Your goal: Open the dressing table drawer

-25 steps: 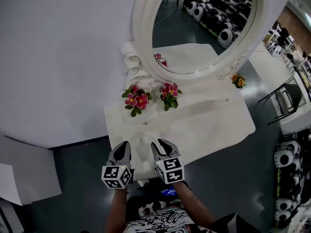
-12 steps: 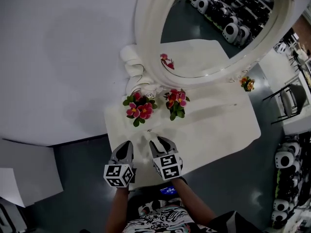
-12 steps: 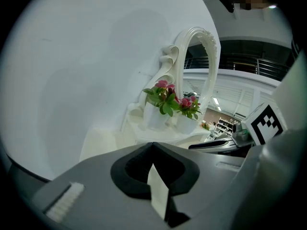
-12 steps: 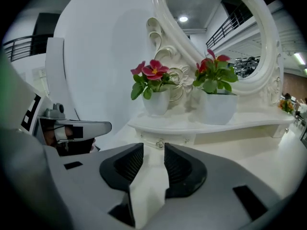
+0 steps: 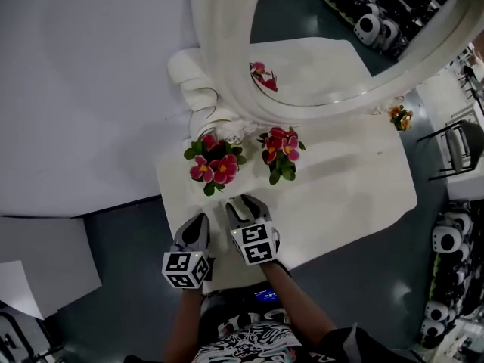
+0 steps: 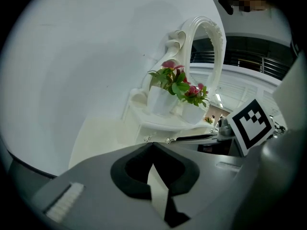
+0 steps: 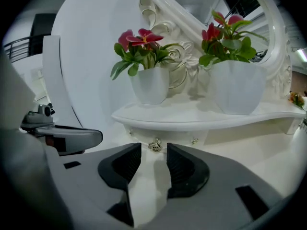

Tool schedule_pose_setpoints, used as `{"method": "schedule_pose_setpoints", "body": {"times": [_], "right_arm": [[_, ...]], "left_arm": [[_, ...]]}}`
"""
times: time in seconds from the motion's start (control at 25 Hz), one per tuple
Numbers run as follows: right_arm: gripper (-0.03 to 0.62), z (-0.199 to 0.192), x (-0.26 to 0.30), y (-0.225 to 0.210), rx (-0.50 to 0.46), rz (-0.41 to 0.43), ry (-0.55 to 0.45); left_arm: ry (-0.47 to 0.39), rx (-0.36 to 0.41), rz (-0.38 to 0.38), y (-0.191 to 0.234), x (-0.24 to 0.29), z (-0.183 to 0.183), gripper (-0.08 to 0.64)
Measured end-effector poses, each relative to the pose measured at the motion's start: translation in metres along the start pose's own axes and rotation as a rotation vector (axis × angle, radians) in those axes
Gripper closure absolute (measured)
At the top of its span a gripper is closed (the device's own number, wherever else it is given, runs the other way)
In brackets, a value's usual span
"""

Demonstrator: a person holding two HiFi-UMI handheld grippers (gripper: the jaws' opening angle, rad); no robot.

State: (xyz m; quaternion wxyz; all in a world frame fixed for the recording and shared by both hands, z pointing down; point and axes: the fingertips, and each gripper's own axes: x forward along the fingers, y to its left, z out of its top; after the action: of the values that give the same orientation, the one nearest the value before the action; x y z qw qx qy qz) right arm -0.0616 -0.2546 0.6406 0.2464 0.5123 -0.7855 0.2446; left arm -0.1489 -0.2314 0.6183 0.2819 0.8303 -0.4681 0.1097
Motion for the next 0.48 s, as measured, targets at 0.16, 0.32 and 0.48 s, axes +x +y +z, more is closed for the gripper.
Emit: {"method": "schedule_pose_setpoints", "body": {"times": [0.16,0.32,0.48], "right_arm": [[0.465,0.001,0.015,-0.005,-0.008,-0.008,0.005],[0.491,-0.003,0.013,-0.001,-0.006,-0.004,0.02],[0.491,-0.012,0.005,0.004,-0.006,-0.009,0.034]], "left_arm": [[0.008,0.005,-0.003,0.003,0.004,-0.001,0.558],[0.01,0.0,0.003,0.006,-0.001,0.001,0.558],[0.001,-0.011,0.005,0.008,-0.003,0.002,0.558]]}}
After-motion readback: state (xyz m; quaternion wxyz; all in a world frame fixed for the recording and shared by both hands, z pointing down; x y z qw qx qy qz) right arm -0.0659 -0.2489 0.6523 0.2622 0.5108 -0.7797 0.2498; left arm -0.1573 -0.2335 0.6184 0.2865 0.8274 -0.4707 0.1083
